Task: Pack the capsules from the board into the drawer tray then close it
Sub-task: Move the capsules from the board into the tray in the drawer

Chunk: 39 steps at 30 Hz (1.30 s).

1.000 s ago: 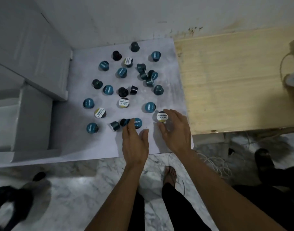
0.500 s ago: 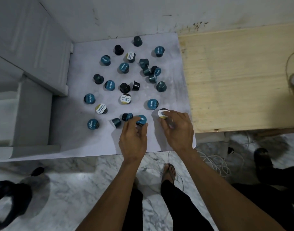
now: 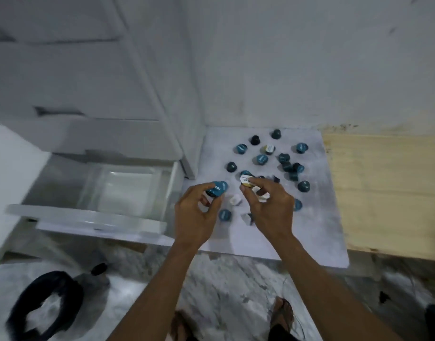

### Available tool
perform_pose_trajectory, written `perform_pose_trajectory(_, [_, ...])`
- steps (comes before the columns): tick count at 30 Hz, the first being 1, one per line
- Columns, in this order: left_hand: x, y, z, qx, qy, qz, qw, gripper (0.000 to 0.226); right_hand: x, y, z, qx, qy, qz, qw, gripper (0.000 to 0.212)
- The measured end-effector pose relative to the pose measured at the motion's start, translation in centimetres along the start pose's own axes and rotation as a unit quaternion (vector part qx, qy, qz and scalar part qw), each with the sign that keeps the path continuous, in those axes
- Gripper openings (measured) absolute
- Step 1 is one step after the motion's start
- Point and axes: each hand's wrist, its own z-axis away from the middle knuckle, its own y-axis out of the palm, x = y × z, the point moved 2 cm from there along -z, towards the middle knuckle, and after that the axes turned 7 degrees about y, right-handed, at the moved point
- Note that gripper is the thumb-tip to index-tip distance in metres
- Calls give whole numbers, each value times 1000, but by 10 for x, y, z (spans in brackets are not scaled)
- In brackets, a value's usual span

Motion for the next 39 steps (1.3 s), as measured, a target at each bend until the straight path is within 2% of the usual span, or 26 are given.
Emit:
perform_pose_trajectory(3, [34, -70, -17, -1, 20, -35, 999, 26, 47, 57, 9, 11, -34, -6, 999, 20])
perform_pose_trajectory(10, [131, -224, -30, 26, -29, -70, 997, 23, 110, 170, 55, 58, -40, -9, 997, 21])
perform_pose_trajectory(12, [158, -253, -40, 48, -58, -87, 993, 21, 118, 193, 64, 77, -27, -4, 997, 21])
perform_pose_trajectory(15, [193, -279, -59, 119, -74, -105, 984, 21, 129, 221, 68, 104, -19, 11, 994, 18])
perform_pose_trajectory(23, [286, -284, -99, 292, -79, -122, 945, 21, 121, 311, 45, 250, 8, 91, 964, 15])
perform_pose_trajectory(27, [319, -278, -108, 387, -62, -139, 909, 23, 105, 350, 43, 367, 23, 136, 920, 15])
perform_pose_trajectory(31, [341, -270, -116, 452, -58, -137, 880, 20, 95, 380, 42, 452, 38, 178, 873, 19])
perform_pose_trajectory(34, [353, -261, -120, 486, -51, -142, 861, 19, 94, 396, 43, 492, 39, 207, 845, 20])
perform_pose_trajectory(39, [364, -247, -121, 527, -40, -149, 836, 19, 97, 415, 45, 519, 35, 228, 823, 19])
